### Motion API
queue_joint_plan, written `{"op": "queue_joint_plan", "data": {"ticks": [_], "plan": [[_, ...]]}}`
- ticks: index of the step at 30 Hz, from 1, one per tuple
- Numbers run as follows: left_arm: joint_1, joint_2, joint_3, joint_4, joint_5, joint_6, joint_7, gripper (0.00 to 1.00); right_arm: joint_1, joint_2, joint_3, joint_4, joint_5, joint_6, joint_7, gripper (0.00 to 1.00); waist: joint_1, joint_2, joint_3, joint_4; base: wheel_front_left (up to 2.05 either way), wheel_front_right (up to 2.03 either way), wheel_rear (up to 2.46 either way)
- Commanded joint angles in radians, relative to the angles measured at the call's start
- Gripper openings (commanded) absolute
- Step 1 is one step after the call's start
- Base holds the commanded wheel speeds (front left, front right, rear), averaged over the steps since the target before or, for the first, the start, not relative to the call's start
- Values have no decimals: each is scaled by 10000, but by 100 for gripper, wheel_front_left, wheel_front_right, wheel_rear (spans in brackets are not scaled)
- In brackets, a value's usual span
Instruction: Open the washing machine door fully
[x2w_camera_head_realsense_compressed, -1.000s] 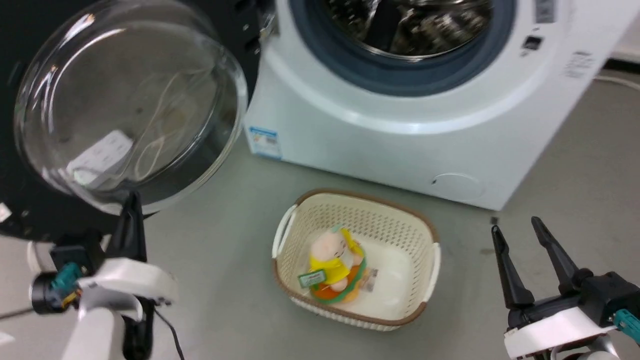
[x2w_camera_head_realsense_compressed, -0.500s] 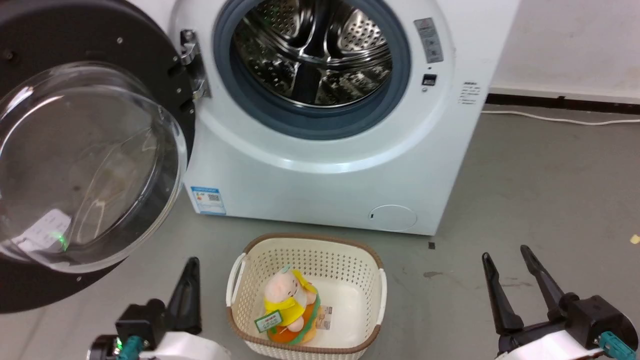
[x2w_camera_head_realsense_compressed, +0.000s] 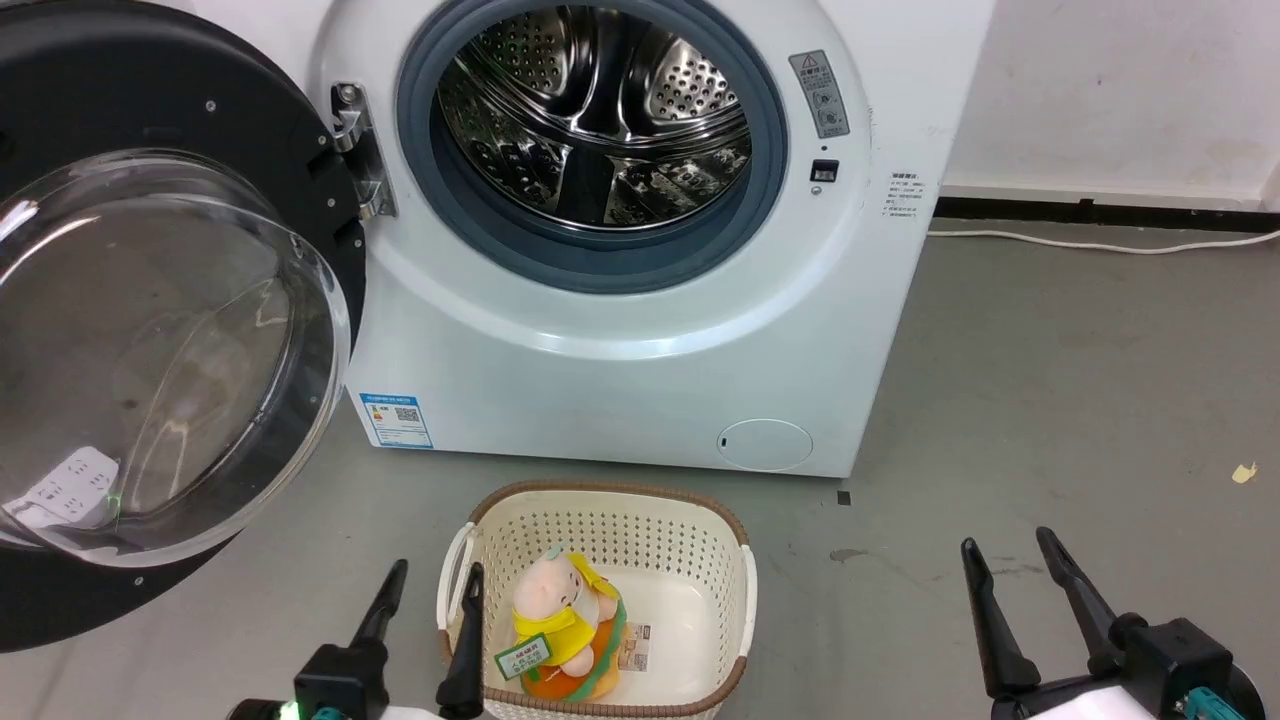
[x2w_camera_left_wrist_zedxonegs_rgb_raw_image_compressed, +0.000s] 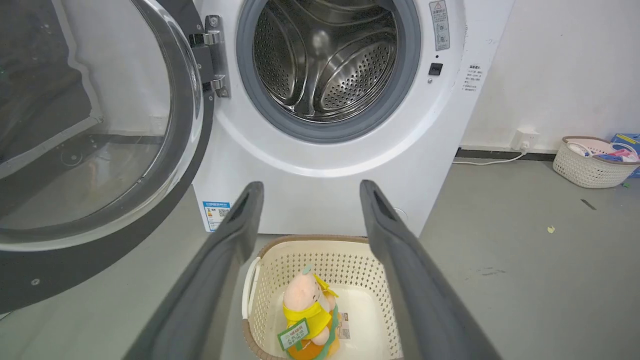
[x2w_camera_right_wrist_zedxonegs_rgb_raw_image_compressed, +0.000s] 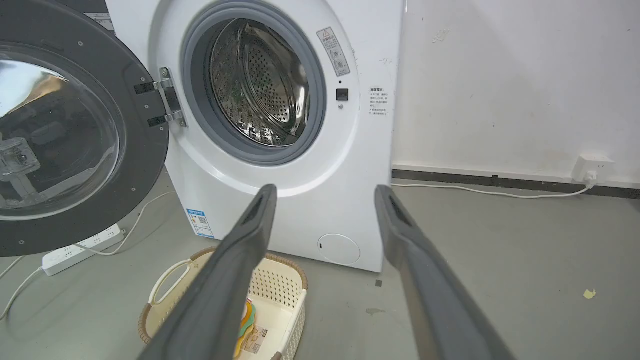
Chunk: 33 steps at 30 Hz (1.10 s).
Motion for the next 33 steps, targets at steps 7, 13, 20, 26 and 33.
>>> {"op": "queue_joint_plan", "data": {"ticks": [7,13,20,26,33], "plan": [[-13,-75,-11,-30,194,-76,-53,100,7,94,-60,-57,-67,8,-44,100,0,0,25,-27,0,0,0],[-71,-85,20,9,239,-111,-53,100,-4,117,-70,-68,-54,8,-44,100,0,0,49,-18,0,0,0],[-111,-124,69,21,269,-87,-53,100,-12,133,-47,-74,-37,8,-45,100,0,0,53,10,0,0,0],[-118,-153,104,42,271,-81,-53,100,-32,141,-44,-83,-39,8,-45,100,0,0,57,13,0,0,0],[-30,-230,197,4,55,-86,10,0,-12,83,-13,-15,1,0,8,0,0,0,73,21,0,0,0]]}}
